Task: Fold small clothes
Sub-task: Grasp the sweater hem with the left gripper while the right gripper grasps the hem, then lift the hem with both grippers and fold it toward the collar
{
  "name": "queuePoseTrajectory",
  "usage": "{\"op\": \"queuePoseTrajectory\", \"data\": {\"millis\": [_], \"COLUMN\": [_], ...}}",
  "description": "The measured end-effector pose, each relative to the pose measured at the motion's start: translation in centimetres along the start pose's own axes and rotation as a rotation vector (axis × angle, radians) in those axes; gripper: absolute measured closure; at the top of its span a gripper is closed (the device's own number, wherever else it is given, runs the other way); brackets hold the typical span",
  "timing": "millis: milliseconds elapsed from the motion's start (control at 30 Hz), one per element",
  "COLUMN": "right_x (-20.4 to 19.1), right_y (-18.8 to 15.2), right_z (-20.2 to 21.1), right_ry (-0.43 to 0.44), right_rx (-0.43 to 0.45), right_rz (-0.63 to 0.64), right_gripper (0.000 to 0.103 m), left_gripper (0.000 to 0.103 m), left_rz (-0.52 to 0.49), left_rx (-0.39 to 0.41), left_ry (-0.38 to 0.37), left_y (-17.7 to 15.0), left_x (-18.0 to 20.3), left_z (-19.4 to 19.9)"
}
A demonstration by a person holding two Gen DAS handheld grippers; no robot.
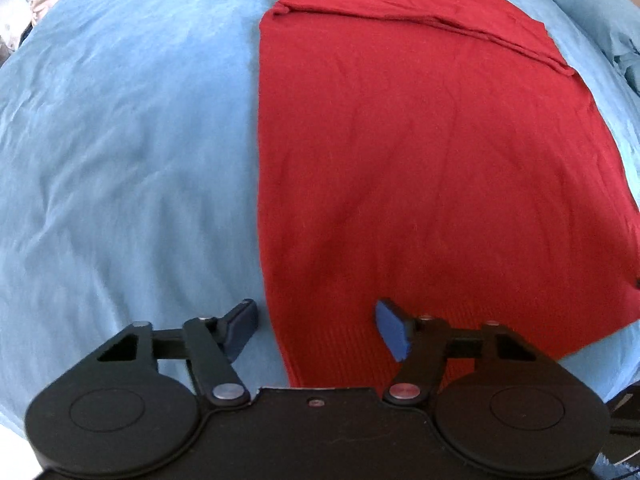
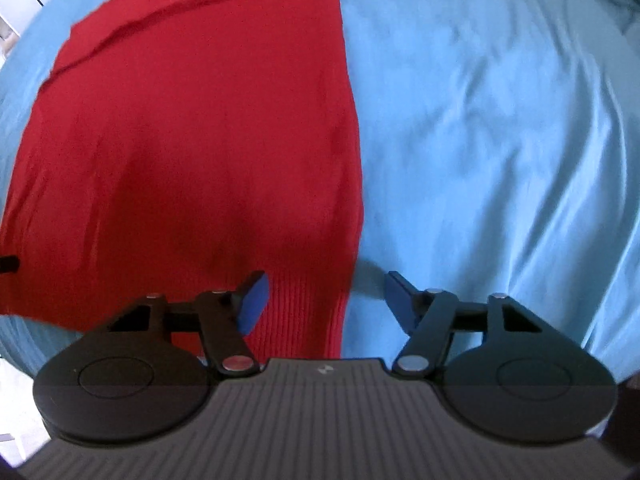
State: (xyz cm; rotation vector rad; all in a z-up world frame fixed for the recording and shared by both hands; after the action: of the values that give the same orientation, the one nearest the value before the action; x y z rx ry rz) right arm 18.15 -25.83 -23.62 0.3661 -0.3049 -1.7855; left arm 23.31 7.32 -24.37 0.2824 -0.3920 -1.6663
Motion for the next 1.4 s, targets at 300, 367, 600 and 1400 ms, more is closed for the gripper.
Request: {"op": "queuePoseTrajectory", "data": {"millis": [300,367,600,1400], "right_x": [-0.3,-0.3,-1.3,-0.4], "right_y": [-0.7,-1.0,-1.4,15.5], "right_z": [0.0,0.0,-0.3,10.0], "right_ry": [0.017,0.024,0.057,0.315], "right_rx": [-0.042,-0.052,-0.077,0.155], "right_rz": [-0.009,-0.014,-0.017,-0.32], "right_gripper": [0.042,0.046,0.066,0.083], "left_gripper": [0.058,0.064,0.078,0.097], "left_rz": [0.014,0.032,0.037,0.24], "left_rx": [-0.036,-0.043,-0.07,0.235], "left_ry": [-0.023,-0.028,-0.044,-0.072], "left_y": [-2.0,-2.2,-2.1,18.0], "left_x": [-0.1,0.1,0.4,-1.1], "left_z": [1.0,1.0,0.4,9.3]}}
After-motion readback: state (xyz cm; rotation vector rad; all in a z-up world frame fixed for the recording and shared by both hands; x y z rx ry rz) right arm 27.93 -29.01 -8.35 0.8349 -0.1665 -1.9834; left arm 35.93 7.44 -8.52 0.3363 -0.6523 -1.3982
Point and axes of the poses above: each gripper's, at about its wrist camera, not at the fingertips, and z roughly against the way its jaws point, x to its right, y to its top, the point moved 7 cm from there along -z, roughly the way its jaws point, and after that the axes turned 7 degrees about x, right-handed, at the moved point
